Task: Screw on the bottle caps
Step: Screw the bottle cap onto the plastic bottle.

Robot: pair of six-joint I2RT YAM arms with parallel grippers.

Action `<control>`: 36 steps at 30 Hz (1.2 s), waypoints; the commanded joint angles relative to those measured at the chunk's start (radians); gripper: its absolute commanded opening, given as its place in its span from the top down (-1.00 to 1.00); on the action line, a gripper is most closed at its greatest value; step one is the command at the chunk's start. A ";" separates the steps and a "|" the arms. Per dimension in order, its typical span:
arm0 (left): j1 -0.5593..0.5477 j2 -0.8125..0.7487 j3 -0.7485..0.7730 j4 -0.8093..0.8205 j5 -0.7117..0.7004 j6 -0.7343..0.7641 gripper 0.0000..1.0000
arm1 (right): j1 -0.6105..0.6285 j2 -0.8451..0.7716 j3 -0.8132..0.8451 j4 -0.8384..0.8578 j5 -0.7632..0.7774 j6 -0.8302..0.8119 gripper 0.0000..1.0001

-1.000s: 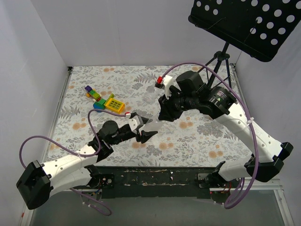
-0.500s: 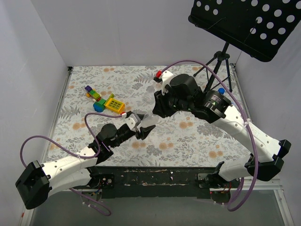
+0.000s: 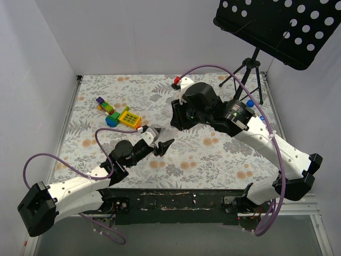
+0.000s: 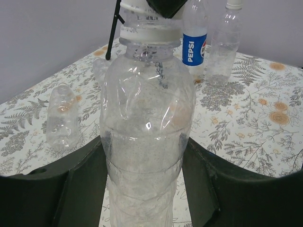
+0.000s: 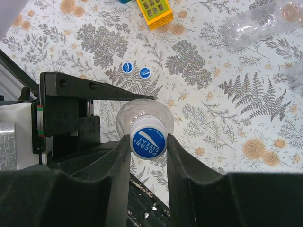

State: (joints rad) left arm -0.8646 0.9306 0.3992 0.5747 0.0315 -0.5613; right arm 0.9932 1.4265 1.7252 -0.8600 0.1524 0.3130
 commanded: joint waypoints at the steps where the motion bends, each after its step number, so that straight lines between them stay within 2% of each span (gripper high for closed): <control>1: 0.006 -0.015 0.010 0.062 -0.070 0.014 0.83 | 0.012 0.014 0.063 -0.093 0.006 0.017 0.41; 7: 0.006 0.010 0.033 0.016 -0.068 -0.005 0.84 | 0.012 -0.003 0.123 -0.094 -0.008 -0.029 -0.21; 12: 0.007 0.023 0.050 -0.009 -0.074 -0.031 0.86 | 0.001 -0.041 0.178 -0.102 -0.007 -0.098 -0.47; 16: 0.019 0.022 0.070 -0.044 -0.032 -0.048 0.87 | -0.033 -0.092 0.171 -0.073 -0.095 -0.205 -0.51; 22: 0.079 0.023 0.101 -0.070 0.302 -0.094 0.87 | -0.109 -0.140 0.108 -0.053 -0.316 -0.478 -0.45; 25: 0.093 0.024 0.109 -0.061 0.415 -0.112 0.86 | -0.142 -0.146 0.068 -0.056 -0.433 -0.583 -0.45; 31: 0.101 0.020 0.115 -0.059 0.493 -0.117 0.85 | -0.148 -0.166 -0.019 -0.034 -0.571 -0.703 -0.45; 36: 0.101 0.020 0.121 -0.065 0.521 -0.114 0.85 | -0.148 -0.167 -0.044 -0.027 -0.611 -0.735 -0.43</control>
State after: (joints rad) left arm -0.7712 0.9600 0.4744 0.5156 0.4885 -0.6712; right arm 0.8501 1.2758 1.6852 -0.9379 -0.3737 -0.3531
